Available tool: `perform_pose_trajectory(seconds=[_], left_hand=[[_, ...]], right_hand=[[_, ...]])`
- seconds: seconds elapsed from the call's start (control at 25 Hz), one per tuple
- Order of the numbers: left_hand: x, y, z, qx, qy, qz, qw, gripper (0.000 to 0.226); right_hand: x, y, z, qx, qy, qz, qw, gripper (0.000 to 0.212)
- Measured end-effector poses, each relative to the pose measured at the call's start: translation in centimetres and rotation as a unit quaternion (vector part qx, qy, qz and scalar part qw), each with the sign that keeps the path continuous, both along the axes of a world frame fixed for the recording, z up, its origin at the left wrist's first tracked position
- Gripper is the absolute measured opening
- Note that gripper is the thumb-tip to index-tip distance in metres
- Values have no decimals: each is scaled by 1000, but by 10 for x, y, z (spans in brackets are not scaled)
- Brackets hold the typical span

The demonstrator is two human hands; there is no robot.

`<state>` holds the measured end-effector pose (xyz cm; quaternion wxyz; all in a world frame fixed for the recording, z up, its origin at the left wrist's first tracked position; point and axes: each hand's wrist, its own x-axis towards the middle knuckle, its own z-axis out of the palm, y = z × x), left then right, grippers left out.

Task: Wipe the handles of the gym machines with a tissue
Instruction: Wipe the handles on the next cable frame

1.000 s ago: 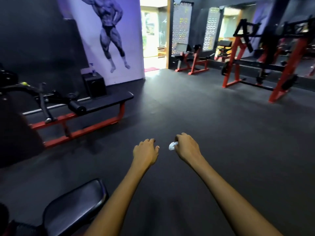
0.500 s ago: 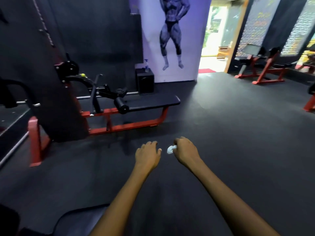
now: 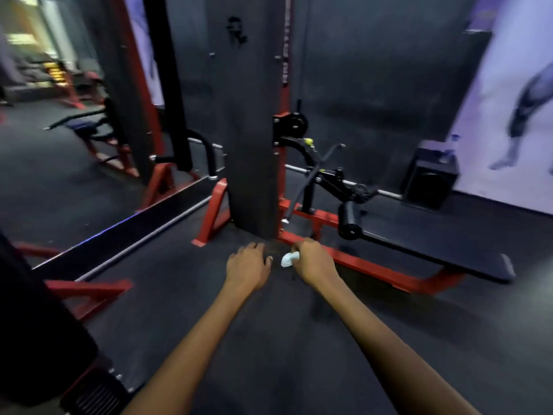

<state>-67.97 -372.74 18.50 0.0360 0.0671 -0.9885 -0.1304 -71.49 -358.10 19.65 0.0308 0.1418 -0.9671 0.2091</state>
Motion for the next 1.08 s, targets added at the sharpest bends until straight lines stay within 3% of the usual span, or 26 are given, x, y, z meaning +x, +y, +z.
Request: perform_pose_trajectory(seconds=[0.2, 0.44, 0.64, 0.76, 0.88, 1.08], left_hand=[[-80, -65, -13, 9, -11, 112, 994, 45], [-195, -152, -10, 8, 39, 206, 978, 46], [-281, -229, 15, -12, 121, 261, 958, 47], [-317, -277, 28, -23, 190, 302, 934, 43], [-359, -323, 46, -19, 292, 292, 911, 44], [-458, -371, 102, -13, 445, 177, 878, 57]], right_hand=[[-112, -70, -20, -1, 37, 122, 992, 21], [-250, -150, -11, -28, 56, 209, 976, 20], [-360, -211, 9, -170, 6, 218, 961, 11], [-409, -235, 3, -234, 29, 216, 948, 17], [-462, -264, 13, -276, 58, 167, 945, 20], [-523, -362, 65, -334, 87, 271, 899, 18]])
